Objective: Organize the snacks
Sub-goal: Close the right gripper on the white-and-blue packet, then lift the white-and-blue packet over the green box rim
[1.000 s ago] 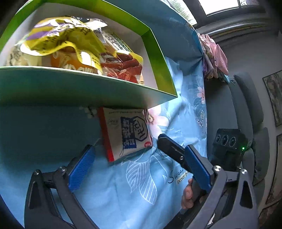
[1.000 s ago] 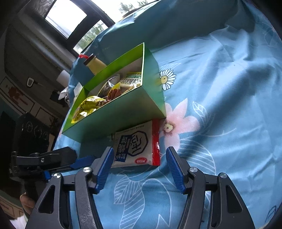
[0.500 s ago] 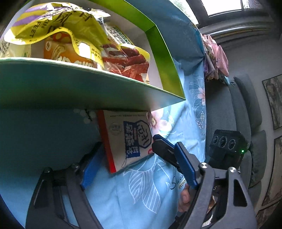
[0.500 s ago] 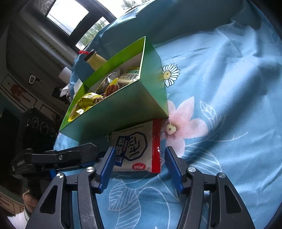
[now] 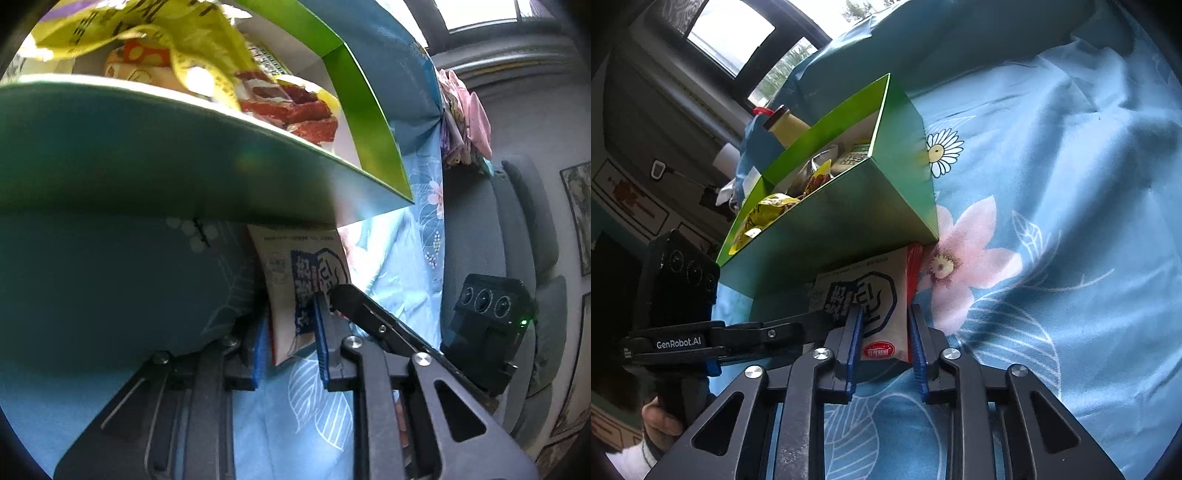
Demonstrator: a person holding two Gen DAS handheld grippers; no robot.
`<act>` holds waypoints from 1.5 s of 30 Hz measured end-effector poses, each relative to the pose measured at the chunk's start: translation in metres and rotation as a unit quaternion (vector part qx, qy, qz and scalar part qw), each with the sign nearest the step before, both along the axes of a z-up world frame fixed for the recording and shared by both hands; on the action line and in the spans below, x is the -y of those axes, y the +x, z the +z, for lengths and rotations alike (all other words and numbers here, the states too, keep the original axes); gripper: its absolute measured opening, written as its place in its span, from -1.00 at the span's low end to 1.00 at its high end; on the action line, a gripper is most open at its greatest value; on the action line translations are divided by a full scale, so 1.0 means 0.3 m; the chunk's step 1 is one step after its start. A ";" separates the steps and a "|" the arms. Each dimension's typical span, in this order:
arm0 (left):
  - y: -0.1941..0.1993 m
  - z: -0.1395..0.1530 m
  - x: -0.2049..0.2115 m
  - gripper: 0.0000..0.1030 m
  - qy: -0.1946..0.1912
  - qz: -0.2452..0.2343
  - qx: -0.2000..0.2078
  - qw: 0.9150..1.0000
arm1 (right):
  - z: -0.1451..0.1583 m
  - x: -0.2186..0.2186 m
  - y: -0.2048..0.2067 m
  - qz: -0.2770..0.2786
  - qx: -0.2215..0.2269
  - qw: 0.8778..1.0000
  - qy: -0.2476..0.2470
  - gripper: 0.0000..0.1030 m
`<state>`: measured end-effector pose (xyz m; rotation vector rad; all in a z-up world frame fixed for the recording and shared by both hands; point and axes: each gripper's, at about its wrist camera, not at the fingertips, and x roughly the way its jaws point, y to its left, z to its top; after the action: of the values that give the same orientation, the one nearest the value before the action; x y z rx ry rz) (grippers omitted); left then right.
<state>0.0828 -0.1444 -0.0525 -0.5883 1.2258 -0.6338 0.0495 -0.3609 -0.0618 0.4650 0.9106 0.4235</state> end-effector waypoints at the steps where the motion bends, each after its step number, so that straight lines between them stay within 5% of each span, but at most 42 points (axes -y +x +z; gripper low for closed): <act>1: -0.002 0.005 0.002 -0.62 0.003 -0.001 0.003 1.000 | 0.005 -0.006 -0.005 0.002 0.003 1.000 -0.004 -0.57; 25: -0.142 0.251 -0.016 -0.55 0.064 -0.008 0.132 0.989 | 0.213 -0.102 -0.163 0.022 0.066 0.998 -0.003 -0.61; 45: -0.106 0.407 -0.171 -0.53 0.068 0.028 0.198 0.977 | 0.391 -0.255 -0.077 0.048 0.124 0.991 -0.013 -0.61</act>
<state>0.0510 -0.0931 0.0696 -0.3575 0.8670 -0.5813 0.0264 -0.2843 0.0555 0.3366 0.6980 0.5437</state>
